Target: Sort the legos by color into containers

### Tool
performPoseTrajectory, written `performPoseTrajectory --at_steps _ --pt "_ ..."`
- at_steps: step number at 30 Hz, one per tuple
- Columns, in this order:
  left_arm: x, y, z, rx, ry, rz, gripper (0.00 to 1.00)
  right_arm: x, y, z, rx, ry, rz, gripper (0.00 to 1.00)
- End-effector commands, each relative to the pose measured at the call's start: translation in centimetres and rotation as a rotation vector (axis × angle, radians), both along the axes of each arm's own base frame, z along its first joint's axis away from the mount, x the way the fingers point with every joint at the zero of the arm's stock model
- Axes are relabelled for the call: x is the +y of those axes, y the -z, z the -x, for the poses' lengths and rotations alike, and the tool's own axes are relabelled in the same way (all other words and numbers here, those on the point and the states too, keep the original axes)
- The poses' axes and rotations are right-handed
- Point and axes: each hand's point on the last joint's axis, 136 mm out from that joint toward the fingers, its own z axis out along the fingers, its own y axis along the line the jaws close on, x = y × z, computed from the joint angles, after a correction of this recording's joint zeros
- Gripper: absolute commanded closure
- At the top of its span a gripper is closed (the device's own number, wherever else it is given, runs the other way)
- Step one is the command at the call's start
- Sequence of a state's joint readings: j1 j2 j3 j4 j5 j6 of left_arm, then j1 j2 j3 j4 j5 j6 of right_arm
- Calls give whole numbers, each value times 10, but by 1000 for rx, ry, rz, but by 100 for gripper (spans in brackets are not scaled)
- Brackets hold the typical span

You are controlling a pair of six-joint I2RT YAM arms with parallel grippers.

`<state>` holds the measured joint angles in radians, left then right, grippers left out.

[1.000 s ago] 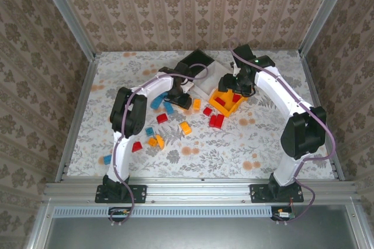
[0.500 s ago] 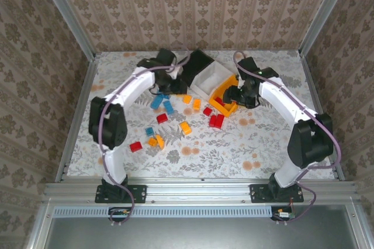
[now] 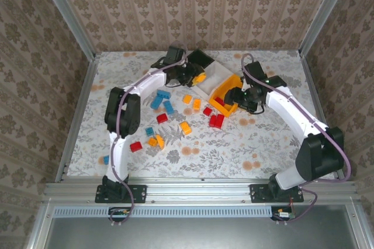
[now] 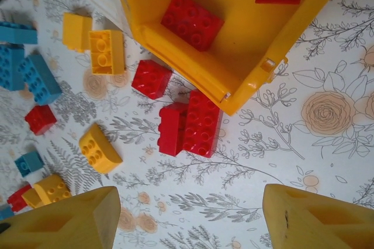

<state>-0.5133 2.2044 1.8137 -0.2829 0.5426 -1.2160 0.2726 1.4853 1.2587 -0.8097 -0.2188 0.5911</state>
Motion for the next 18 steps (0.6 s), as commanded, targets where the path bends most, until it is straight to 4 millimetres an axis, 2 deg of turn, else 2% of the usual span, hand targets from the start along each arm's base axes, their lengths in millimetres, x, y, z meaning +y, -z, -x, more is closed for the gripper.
performPoseTrajectory --at_steps 1,5,8,18 --pt "-18 -33 -20 10 -79 117 67 0 -6 4 -18 32 -38 33" --pt "-27 -18 -26 55 -93 117 65 -4 -5 9 -18 39 -28 33" --pt "-31 -10 -28 77 -89 108 59 -7 -4 12 -19 43 -16 33" --pt "-34 -11 -24 107 -83 122 35 -9 -13 8 -38 59 -13 31"
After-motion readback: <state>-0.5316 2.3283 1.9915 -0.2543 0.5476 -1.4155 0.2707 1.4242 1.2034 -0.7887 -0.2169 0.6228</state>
